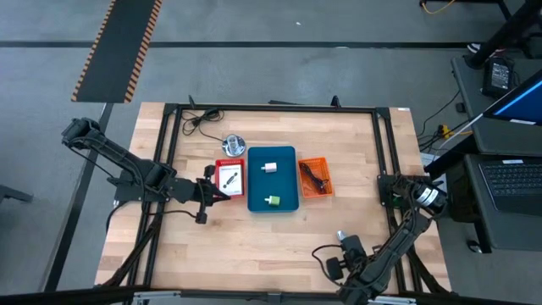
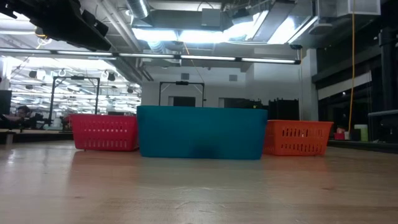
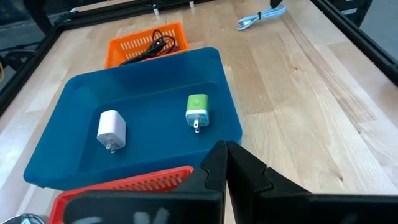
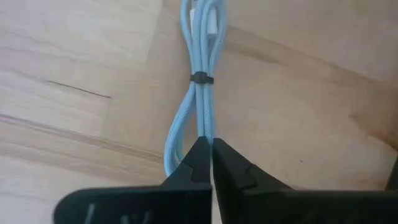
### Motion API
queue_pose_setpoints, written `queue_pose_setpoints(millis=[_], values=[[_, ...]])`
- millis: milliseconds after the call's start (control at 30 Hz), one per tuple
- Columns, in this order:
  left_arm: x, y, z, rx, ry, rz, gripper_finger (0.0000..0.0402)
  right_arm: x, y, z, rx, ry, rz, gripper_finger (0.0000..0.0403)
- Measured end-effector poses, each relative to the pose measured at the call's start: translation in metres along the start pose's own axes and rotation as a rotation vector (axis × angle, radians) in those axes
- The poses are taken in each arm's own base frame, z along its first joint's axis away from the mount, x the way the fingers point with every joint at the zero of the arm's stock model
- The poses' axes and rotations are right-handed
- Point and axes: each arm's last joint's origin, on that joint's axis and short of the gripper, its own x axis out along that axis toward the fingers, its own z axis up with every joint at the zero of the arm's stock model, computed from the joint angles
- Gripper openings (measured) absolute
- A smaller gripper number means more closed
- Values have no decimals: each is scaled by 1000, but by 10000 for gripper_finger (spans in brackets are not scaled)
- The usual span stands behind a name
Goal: Pick and place items into bin
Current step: Put the light blue USB cable into the orange bin
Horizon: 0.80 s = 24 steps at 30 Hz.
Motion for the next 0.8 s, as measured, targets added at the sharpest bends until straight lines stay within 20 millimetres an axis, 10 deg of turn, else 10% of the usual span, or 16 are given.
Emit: queue_pose_setpoints(millis=[800], values=[[0, 0, 0, -16, 0, 0, 3, -10, -3, 8, -32, -164, 79, 0]])
